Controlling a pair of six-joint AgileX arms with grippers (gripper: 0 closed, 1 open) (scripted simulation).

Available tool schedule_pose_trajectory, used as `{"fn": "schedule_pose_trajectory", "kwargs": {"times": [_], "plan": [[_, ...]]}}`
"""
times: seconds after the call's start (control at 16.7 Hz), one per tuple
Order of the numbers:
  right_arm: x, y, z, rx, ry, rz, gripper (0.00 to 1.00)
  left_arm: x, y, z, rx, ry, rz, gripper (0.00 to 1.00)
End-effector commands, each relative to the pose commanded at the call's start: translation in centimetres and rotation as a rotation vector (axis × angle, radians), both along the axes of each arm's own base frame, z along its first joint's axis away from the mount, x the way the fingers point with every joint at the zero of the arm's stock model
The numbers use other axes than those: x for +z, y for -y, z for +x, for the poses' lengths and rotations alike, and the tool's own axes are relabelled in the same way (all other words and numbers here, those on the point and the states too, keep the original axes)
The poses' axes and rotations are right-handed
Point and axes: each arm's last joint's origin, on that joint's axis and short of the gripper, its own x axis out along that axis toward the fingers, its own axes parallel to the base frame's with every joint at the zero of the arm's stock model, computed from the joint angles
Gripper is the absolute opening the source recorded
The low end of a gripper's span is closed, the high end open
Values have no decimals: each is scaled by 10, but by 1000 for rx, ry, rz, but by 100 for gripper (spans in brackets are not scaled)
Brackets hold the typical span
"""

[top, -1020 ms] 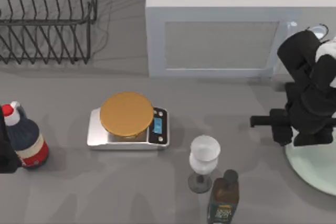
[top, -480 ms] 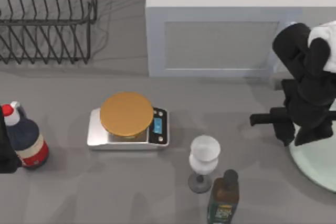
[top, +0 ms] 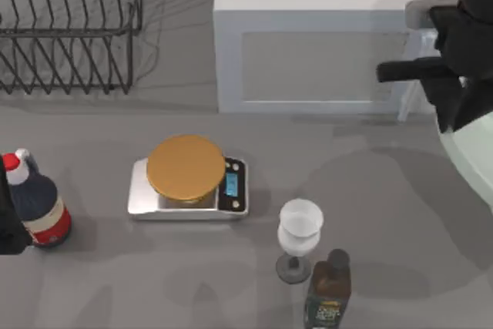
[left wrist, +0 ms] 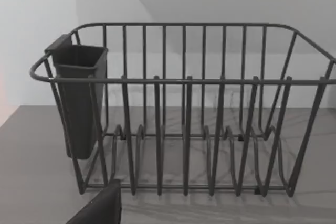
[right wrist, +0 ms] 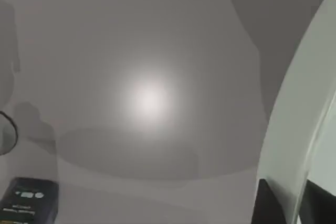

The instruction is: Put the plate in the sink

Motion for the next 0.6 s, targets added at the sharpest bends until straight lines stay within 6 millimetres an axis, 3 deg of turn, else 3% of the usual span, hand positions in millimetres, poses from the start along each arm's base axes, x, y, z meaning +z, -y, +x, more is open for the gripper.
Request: {"fn": "schedule_pose_trajectory", "kwargs": {"times": [0.18, 0.3, 0.6], "plan": [[63, 10, -17, -47, 83, 29, 0, 0, 0, 0, 0, 0, 0, 100], [89, 15, -30, -68, 126, 44, 0, 0, 0, 0, 0, 0, 0, 100], [96, 16, -35, -72, 142, 52, 0, 0, 0, 0, 0, 0, 0, 100]]}}
